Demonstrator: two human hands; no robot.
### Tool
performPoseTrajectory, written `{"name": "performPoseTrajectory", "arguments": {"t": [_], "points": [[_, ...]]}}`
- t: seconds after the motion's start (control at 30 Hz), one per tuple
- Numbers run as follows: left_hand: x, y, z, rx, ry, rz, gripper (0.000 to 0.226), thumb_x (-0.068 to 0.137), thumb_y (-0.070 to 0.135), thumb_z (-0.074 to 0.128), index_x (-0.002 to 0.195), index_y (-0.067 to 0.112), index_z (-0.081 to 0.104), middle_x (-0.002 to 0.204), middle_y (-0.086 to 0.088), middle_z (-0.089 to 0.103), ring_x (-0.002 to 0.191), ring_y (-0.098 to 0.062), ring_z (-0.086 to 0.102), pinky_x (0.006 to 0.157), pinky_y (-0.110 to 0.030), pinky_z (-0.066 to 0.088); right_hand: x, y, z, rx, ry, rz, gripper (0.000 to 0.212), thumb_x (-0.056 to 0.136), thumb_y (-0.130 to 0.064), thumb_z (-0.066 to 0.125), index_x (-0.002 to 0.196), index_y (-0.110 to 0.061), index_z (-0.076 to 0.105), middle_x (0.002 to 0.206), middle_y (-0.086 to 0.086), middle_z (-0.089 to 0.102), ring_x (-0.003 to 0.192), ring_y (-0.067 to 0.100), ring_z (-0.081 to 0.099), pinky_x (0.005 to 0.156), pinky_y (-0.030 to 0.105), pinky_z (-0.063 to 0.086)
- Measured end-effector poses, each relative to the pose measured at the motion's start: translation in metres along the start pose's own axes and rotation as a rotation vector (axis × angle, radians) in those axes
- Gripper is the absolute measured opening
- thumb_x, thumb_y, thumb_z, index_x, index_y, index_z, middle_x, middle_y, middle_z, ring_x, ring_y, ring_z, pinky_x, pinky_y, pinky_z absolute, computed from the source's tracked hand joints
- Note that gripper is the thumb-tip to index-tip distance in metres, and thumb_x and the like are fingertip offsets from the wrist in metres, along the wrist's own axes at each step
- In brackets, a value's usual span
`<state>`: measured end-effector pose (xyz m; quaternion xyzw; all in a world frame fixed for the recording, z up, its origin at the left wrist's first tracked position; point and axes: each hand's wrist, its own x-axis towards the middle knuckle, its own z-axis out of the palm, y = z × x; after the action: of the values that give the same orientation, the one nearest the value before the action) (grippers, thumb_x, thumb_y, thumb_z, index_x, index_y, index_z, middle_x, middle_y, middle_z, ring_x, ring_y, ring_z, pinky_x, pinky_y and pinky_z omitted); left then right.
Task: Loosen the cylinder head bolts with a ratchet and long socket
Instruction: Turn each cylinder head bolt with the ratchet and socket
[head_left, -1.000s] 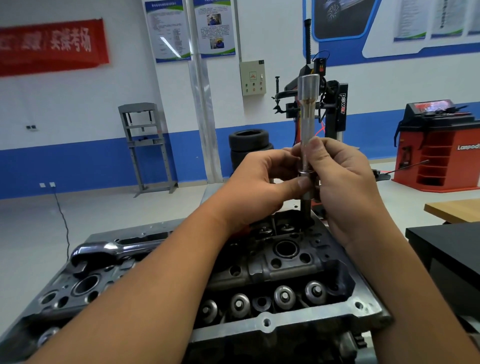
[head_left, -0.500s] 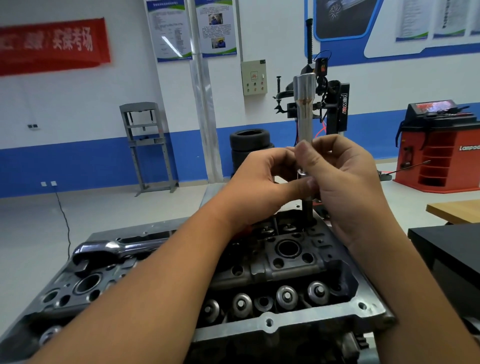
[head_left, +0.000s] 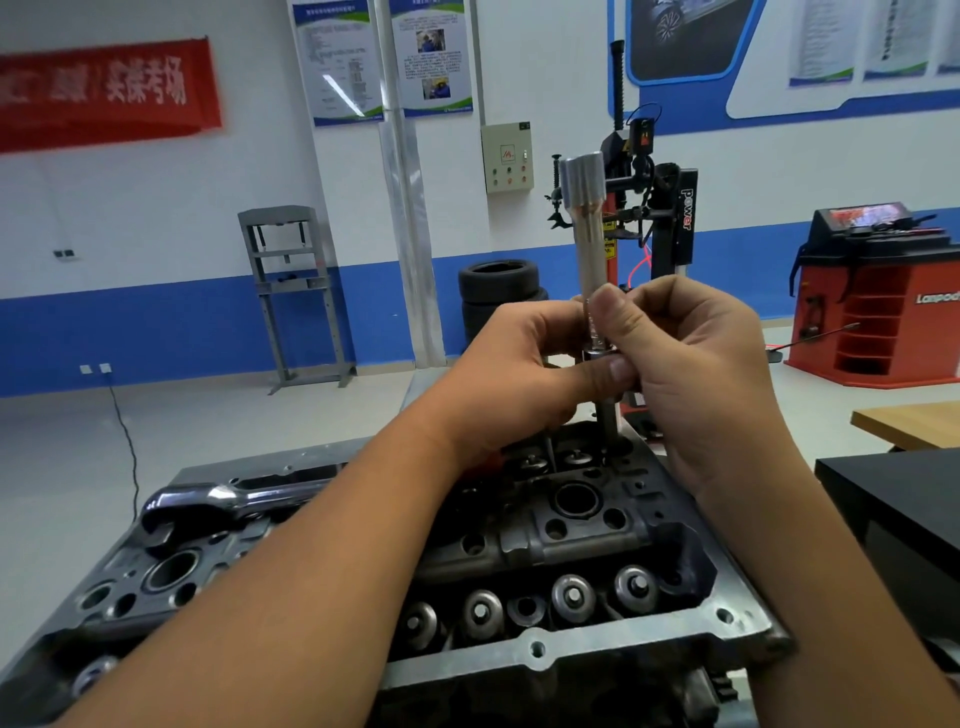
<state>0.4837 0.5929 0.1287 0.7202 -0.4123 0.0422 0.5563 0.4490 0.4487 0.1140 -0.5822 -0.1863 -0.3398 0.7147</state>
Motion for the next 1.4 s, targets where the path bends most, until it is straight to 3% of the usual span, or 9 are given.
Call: {"name": "performPoseTrajectory", "arguments": {"t": [0.2, 0.37, 0.57, 0.7, 0.87, 0.93, 1.07, 1.27, 1.4], "points": [[0.001, 0.002, 0.0, 0.023, -0.019, -0.032, 0.018, 0.1, 0.007, 0.068, 0.117, 0.005, 0.073, 0.076, 0.012, 0.072, 0.058, -0.018, 0.046, 0.052, -0.026, 0.043, 0.002, 0.005, -0.001, -0.036, 0.013, -0.014, 0.024, 0.076, -0.028, 0.086, 0.08, -0.016, 0.066, 0.079, 0.003, 0.074, 0.072, 0.018, 0.073, 0.061, 0.027, 0.058], [0.0, 0.002, 0.001, -0.016, -0.041, -0.085, 0.025, 0.105, 0.001, 0.057, 0.128, 0.001, 0.067, 0.085, 0.005, 0.072, 0.062, -0.01, 0.057, 0.058, -0.024, 0.049, 0.005, 0.009, -0.006, -0.038, 0.077, 0.015, 0.015, 0.089, -0.022, 0.081, 0.085, -0.015, 0.068, 0.084, 0.011, 0.076, 0.071, 0.022, 0.071, 0.061, 0.038, 0.06], [0.001, 0.003, 0.003, 0.081, 0.08, -0.005, 0.02, 0.091, 0.0, 0.077, 0.11, 0.002, 0.072, 0.096, -0.011, 0.078, 0.068, -0.002, 0.066, 0.058, -0.011, 0.046, 0.003, 0.005, -0.001, -0.027, -0.009, 0.006, 0.022, 0.075, -0.028, 0.085, 0.085, -0.014, 0.07, 0.081, 0.003, 0.078, 0.073, 0.019, 0.077, 0.056, 0.024, 0.058], [0.0, 0.003, 0.001, -0.028, -0.015, -0.078, 0.022, 0.102, 0.004, 0.064, 0.123, 0.001, 0.069, 0.089, 0.0, 0.073, 0.06, -0.013, 0.055, 0.055, -0.024, 0.046, 0.005, 0.01, -0.005, -0.057, -0.01, 0.017, 0.005, 0.091, -0.019, 0.077, 0.089, -0.015, 0.075, 0.087, 0.009, 0.078, 0.081, 0.03, 0.077, 0.066, 0.047, 0.065], [-0.001, 0.005, 0.004, 0.043, 0.06, -0.06, 0.028, 0.096, 0.001, 0.072, 0.123, -0.001, 0.068, 0.106, -0.016, 0.077, 0.074, -0.012, 0.068, 0.058, -0.014, 0.046, 0.005, 0.01, -0.003, 0.01, -0.063, 0.05, 0.005, 0.093, -0.018, 0.074, 0.095, -0.013, 0.075, 0.087, 0.004, 0.079, 0.08, 0.018, 0.078, 0.059, 0.024, 0.059], [0.0, 0.004, 0.003, 0.101, 0.077, -0.044, 0.031, 0.092, 0.002, 0.078, 0.121, 0.0, 0.07, 0.109, -0.016, 0.077, 0.084, -0.019, 0.074, 0.065, -0.013, 0.048, 0.004, 0.008, -0.003, 0.029, -0.031, 0.03, 0.019, 0.081, -0.024, 0.081, 0.093, -0.012, 0.074, 0.088, 0.007, 0.08, 0.08, 0.021, 0.079, 0.061, 0.025, 0.06], [0.0, 0.002, 0.0, -0.043, 0.015, -0.089, 0.022, 0.102, 0.004, 0.064, 0.122, -0.002, 0.069, 0.089, -0.005, 0.073, 0.056, -0.01, 0.053, 0.052, -0.022, 0.043, 0.005, 0.01, -0.005, -0.021, -0.02, 0.036, 0.009, 0.093, -0.022, 0.074, 0.092, -0.014, 0.076, 0.09, 0.008, 0.079, 0.085, 0.025, 0.078, 0.069, 0.039, 0.063], [0.001, -0.002, 0.002, 0.021, 0.031, -0.022, 0.021, 0.098, 0.003, 0.07, 0.119, 0.002, 0.071, 0.092, 0.001, 0.077, 0.059, 0.002, 0.063, 0.055, -0.011, 0.045, 0.004, 0.007, -0.003, 0.008, -0.026, 0.027, 0.012, 0.088, -0.023, 0.078, 0.091, -0.012, 0.074, 0.082, 0.004, 0.079, 0.071, 0.015, 0.076, 0.053, 0.021, 0.055], [0.001, -0.001, -0.001, -0.008, 0.004, -0.027, 0.017, 0.099, 0.006, 0.069, 0.115, 0.004, 0.074, 0.095, -0.003, 0.077, 0.057, -0.005, 0.057, 0.054, -0.016, 0.045, 0.004, 0.009, -0.004, -0.028, -0.01, 0.015, 0.018, 0.085, -0.029, 0.079, 0.087, -0.012, 0.074, 0.084, 0.01, 0.078, 0.074, 0.023, 0.076, 0.059, 0.031, 0.059]]}}
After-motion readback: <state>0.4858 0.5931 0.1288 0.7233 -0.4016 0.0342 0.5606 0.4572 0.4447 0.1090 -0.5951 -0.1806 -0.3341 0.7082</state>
